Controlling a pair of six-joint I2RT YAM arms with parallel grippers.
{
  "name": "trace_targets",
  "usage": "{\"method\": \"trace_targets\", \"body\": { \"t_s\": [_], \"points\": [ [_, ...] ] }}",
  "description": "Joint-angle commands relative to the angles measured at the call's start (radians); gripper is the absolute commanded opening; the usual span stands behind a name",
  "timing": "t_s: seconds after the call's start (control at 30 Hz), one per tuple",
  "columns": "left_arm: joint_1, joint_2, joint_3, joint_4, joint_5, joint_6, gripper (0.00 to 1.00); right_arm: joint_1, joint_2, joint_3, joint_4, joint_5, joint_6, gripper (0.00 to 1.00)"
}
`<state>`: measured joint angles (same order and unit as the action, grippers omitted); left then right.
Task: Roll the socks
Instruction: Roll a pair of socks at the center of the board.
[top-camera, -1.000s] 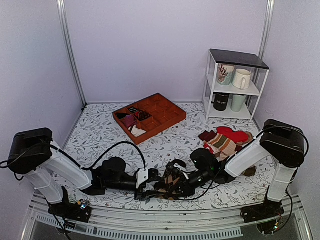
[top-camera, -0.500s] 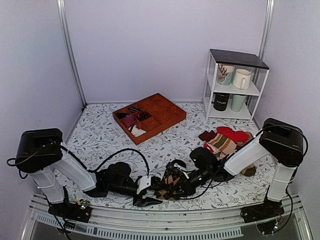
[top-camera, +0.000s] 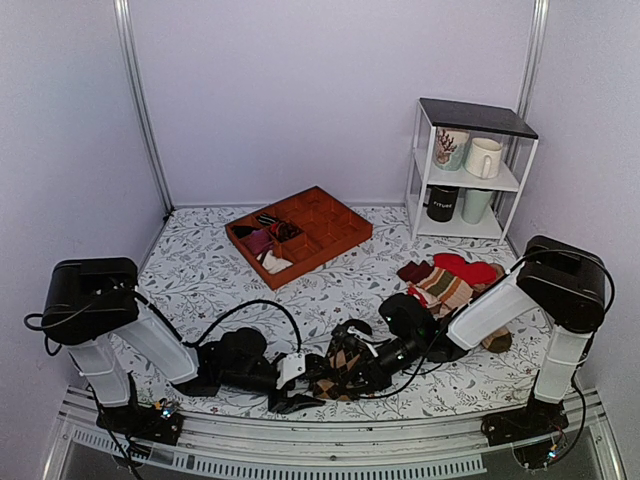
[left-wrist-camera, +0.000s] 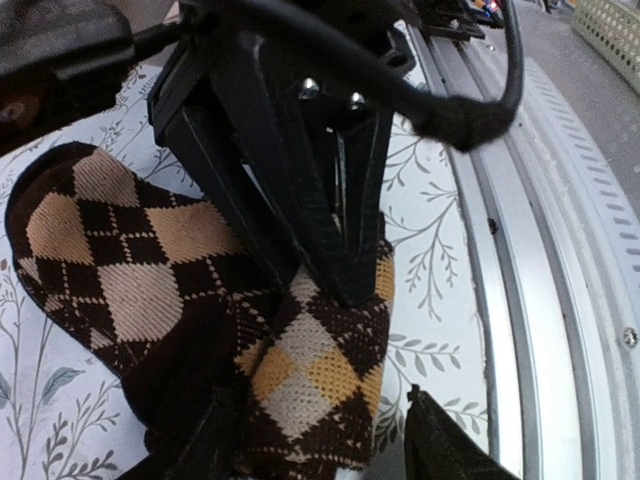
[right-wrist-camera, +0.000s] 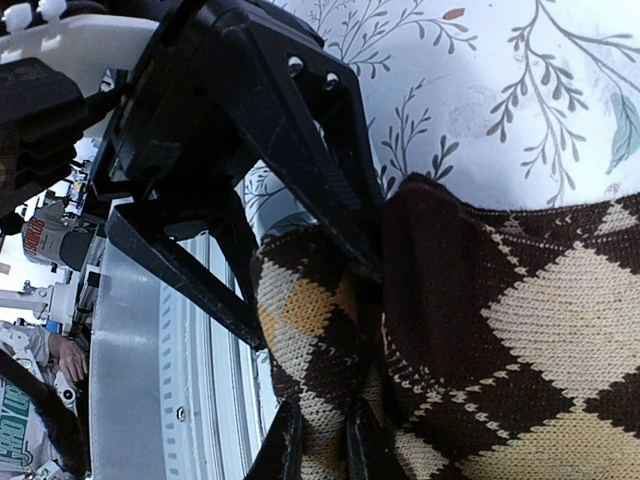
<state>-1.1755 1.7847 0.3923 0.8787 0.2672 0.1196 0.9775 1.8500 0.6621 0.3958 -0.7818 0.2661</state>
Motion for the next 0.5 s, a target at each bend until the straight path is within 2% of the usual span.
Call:
{"method": "trace_targets", "body": {
  "t_s": [0.0, 0.2, 0.33, 0.47],
  "points": [
    [-0.012, -0.003, 0.001, 0.050, -0.020, 0.011, 0.58, -0.003, 0.078, -0.039, -0.199, 0.053, -0.015, 0.11],
    [-0.015, -0.059, -0.025, 0.097, -0.034, 0.024, 0.59, -0.003, 0.078, -0.038, -0.198, 0.049, -0.012, 0.11],
    [-0.013, -0.022, 0.007, 0.073, 0.002, 0.027, 0.50, -0.003, 0.078, -0.038, -0.198, 0.047, -0.013, 0.11],
    [-0.014, 0.034, 0.023, 0.075, 0.028, 0.015, 0.46, -0.002, 0.080, -0.039, -0.198, 0.044, -0.012, 0.11]
  ]
}}
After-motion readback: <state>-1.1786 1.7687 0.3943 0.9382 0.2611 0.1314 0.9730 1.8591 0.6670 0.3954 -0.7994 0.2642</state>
